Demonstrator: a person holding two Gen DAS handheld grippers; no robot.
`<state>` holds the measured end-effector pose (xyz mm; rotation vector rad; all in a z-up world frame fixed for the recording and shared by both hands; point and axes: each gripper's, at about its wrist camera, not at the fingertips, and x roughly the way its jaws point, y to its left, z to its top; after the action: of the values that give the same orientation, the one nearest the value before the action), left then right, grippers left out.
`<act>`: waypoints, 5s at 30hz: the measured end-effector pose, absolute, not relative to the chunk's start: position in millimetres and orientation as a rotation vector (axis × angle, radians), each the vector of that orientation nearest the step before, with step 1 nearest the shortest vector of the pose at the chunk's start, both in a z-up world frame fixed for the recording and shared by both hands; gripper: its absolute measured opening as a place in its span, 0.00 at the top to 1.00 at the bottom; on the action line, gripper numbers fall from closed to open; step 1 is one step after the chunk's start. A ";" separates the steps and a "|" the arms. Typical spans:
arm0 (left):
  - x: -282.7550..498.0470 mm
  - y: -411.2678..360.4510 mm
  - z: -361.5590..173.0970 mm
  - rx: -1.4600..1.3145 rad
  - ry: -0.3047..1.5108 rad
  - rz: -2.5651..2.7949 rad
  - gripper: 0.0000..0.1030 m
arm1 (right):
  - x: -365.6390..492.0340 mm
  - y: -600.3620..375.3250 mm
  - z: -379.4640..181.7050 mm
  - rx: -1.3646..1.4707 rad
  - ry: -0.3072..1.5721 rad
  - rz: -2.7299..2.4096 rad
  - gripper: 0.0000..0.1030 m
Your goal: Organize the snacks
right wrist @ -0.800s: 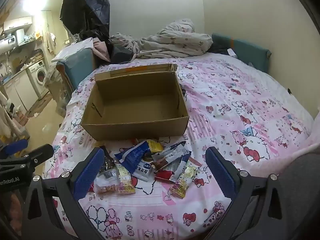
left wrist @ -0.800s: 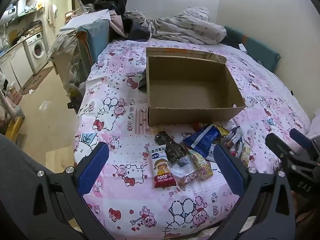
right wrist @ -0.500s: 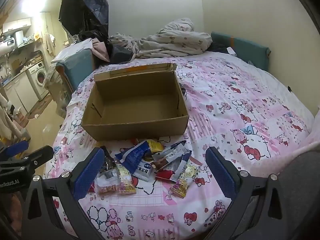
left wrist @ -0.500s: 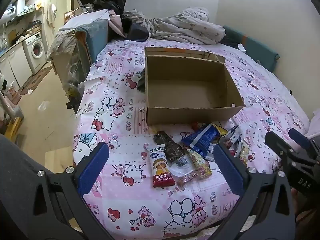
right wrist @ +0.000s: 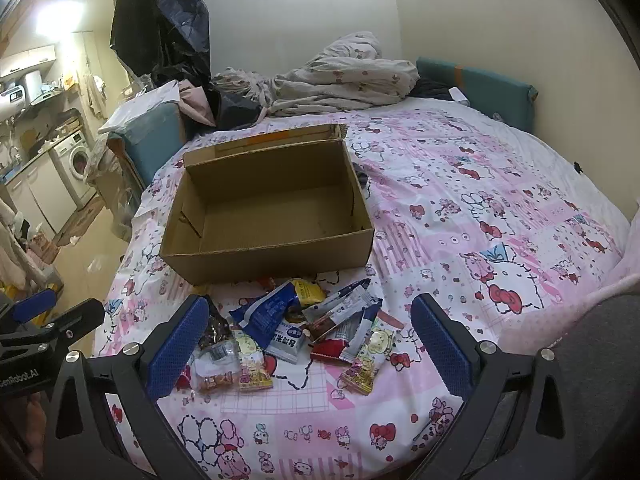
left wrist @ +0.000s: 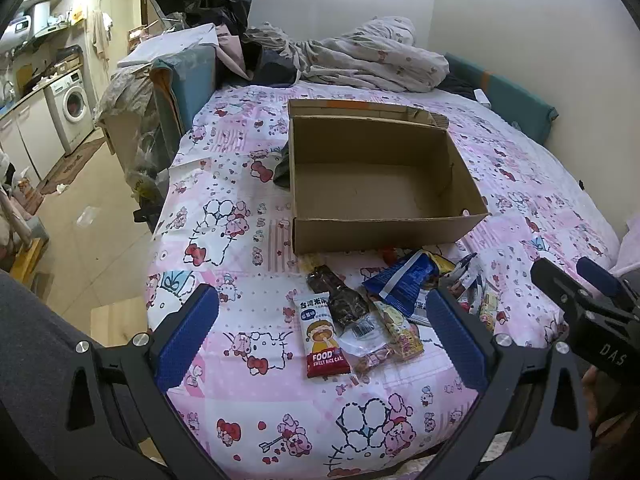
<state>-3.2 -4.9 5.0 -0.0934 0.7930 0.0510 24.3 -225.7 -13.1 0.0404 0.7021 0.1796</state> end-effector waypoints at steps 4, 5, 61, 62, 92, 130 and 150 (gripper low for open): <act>-3.4 -3.1 3.8 -0.088 0.789 0.054 0.01 | 24.3 -225.9 -11.4 0.045 0.703 0.183 0.00; -3.6 -3.0 3.8 -0.089 0.788 0.055 0.01 | 24.1 -225.4 -11.4 0.045 0.703 0.185 0.00; -2.8 1.1 2.2 -0.098 0.793 0.093 0.01 | 26.2 -221.8 -17.6 0.044 0.727 0.184 0.00; -2.6 1.7 1.9 -0.099 0.794 0.093 0.01 | 25.6 -221.3 -18.0 0.043 0.727 0.185 0.00; 94.7 23.8 -138.8 -0.352 1.450 0.143 0.38 | 117.4 -317.6 -90.1 0.563 1.233 0.088 0.08; 121.2 36.3 -12.6 -0.313 1.133 0.096 0.75 | 161.3 -291.1 -31.5 0.521 1.121 0.229 0.73; 219.1 10.1 -36.2 -0.260 1.037 0.042 0.75 | 258.9 -243.2 -56.0 0.463 1.053 0.342 0.73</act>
<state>219.1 10.1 -36.2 -0.2604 1.0370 0.0417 258.9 -243.2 -56.0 0.4628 1.0528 0.3421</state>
